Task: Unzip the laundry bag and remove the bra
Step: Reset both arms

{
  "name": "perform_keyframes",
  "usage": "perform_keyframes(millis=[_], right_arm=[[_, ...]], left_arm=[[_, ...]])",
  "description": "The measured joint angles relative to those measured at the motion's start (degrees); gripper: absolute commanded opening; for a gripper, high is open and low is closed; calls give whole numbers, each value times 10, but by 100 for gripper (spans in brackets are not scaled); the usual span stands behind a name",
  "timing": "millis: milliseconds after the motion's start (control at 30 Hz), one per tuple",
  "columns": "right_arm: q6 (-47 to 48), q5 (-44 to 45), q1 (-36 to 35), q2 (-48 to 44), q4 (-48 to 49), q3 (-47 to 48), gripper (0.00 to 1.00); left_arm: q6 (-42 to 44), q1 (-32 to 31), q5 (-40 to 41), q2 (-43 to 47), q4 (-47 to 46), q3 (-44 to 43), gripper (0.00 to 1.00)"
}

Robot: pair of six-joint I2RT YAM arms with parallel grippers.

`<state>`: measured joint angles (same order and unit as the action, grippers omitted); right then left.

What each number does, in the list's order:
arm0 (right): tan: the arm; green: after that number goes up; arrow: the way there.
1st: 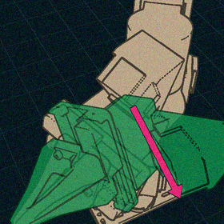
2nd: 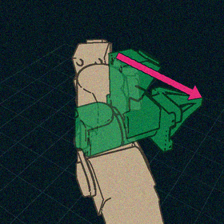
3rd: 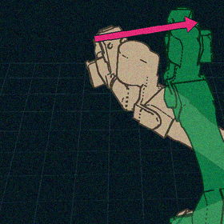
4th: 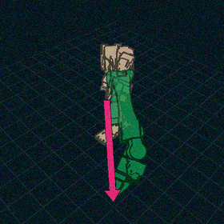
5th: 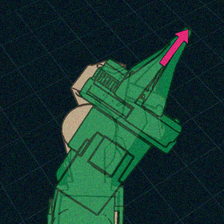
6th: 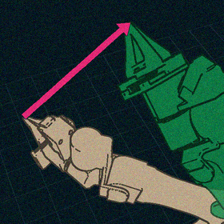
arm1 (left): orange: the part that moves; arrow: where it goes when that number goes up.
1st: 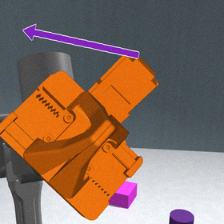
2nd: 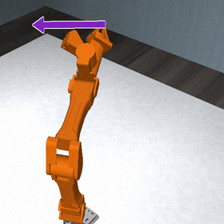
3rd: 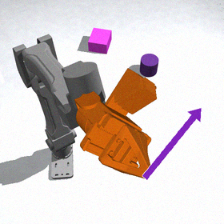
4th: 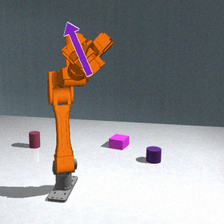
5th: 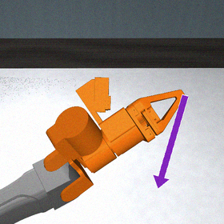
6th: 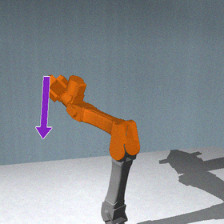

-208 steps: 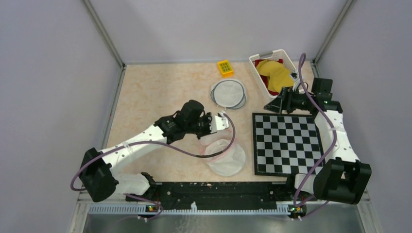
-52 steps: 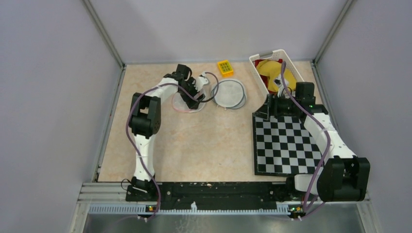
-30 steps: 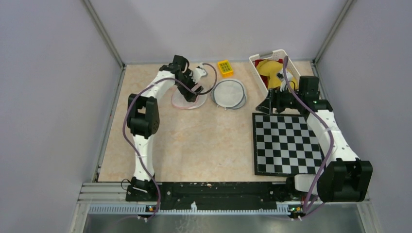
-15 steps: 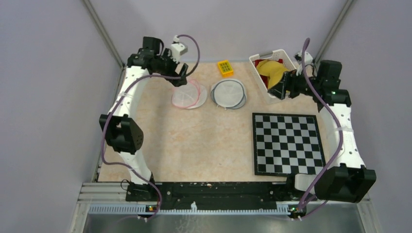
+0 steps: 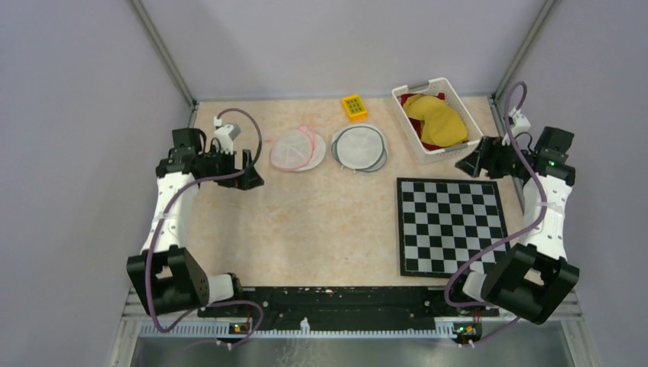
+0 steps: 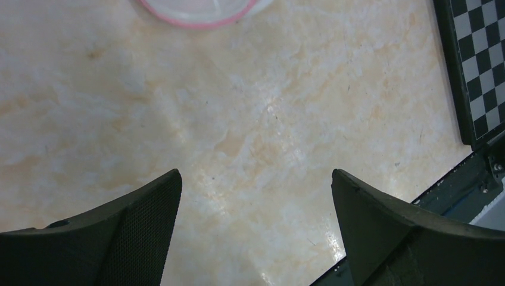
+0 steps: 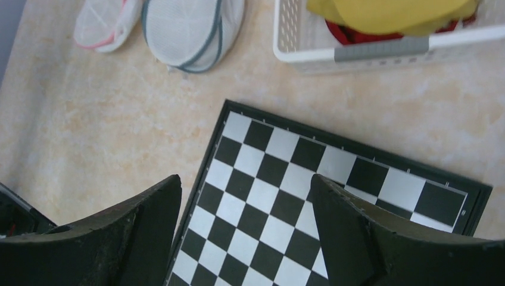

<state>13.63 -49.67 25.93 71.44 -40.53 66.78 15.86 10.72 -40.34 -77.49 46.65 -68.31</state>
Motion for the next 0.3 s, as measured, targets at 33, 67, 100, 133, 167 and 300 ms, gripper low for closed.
perform_keyframes(millis=[33,67,100,133,167,300], right_arm=[[9,-2,10,0,-1,-21,79],[19,-2,18,0,-4,-39,79],[28,-1,24,0,-5,-57,79],[34,-1,26,0,-4,-72,79],[39,0,28,-2,-4,-82,79],[55,0,28,-19,-1,-124,79]], left_arm=[[-4,-2,5,23,-5,26,99],[-8,-3,11,46,-12,50,99],[-9,-3,18,70,-19,73,99],[-10,-3,24,88,-22,90,99],[-10,-3,30,104,-29,105,99],[-11,-3,56,141,-45,154,99]])
